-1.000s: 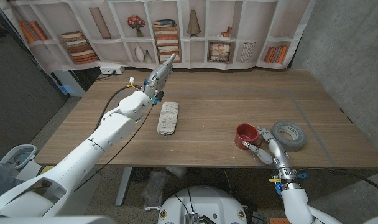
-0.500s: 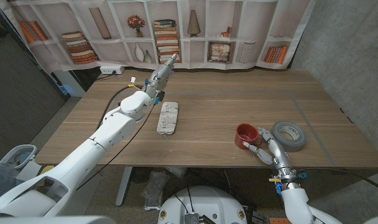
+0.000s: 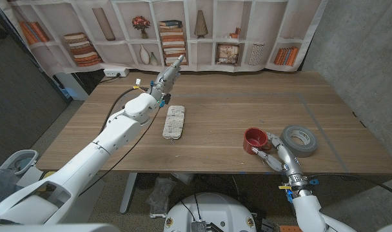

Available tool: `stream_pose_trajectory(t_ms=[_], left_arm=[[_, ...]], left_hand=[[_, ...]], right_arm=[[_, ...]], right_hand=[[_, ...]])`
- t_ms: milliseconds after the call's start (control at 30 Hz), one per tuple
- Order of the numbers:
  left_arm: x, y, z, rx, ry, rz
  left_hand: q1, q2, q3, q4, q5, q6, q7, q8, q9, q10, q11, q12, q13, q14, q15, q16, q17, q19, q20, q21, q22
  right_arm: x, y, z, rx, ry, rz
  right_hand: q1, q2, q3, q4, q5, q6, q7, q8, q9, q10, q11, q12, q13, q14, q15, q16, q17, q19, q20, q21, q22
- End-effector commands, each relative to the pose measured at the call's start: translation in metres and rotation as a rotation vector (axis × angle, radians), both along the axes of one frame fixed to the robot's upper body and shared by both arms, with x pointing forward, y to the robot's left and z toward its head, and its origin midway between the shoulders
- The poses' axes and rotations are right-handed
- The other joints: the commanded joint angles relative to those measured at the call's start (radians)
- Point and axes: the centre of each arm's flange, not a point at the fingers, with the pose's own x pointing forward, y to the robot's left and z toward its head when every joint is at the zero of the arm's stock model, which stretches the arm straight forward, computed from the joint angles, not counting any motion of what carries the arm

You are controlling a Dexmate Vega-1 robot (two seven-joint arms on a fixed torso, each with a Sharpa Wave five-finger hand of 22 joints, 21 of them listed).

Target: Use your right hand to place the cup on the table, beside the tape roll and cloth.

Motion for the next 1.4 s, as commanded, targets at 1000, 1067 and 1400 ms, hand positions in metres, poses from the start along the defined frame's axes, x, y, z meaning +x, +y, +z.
stream_pose_trajectory(t_ms=[1000, 1067, 1400], left_arm=[[0.002, 0.003, -0.01, -0.007, 0.018, -0.004], [0.001, 0.004, -0.01, -0.01, 0.017, -0.002], [0.0, 0.006, -0.012, -0.016, 0.017, 0.001]], left_hand=[[0.005, 0.01, -0.007, -0.002, -0.001, 0.001, -0.003, 0.0, 0.006, 0.003, 0.001, -0.001, 0.004, -0.03, 0.007, 0.0, 0.002, -0.059, 0.007, -0.005, 0.006], [0.005, 0.01, -0.008, -0.002, -0.001, 0.001, -0.004, 0.0, 0.006, 0.003, 0.001, -0.001, 0.004, -0.03, 0.007, 0.0, 0.002, -0.059, 0.007, -0.005, 0.006], [0.005, 0.011, -0.009, -0.002, -0.002, 0.001, -0.004, 0.0, 0.006, 0.003, 0.0, -0.001, 0.004, -0.03, 0.006, 0.0, 0.002, -0.06, 0.008, -0.006, 0.006]], right_arm=[[-0.004, 0.002, 0.012, -0.078, 0.114, -0.008], [-0.004, 0.002, 0.013, -0.084, 0.125, -0.013], [-0.003, 0.003, 0.016, -0.099, 0.133, -0.02]], right_hand=[[-0.071, -0.014, -0.048, 0.035, 0.013, -0.149, -0.055, -0.126, 0.023, -0.094, 0.035, -0.014, 0.007, -0.083, 0.054, -0.004, 0.002, -0.042, 0.004, -0.006, 0.0], [-0.08, -0.018, -0.053, 0.037, 0.017, -0.168, -0.052, -0.13, 0.017, -0.107, 0.037, -0.017, 0.007, -0.093, 0.059, -0.005, 0.001, -0.047, 0.004, -0.007, 0.0], [-0.101, -0.036, -0.068, 0.041, 0.025, -0.228, -0.029, -0.137, 0.0, -0.135, 0.046, -0.02, 0.006, -0.11, 0.068, -0.004, 0.0, -0.061, 0.004, -0.008, 0.0]])
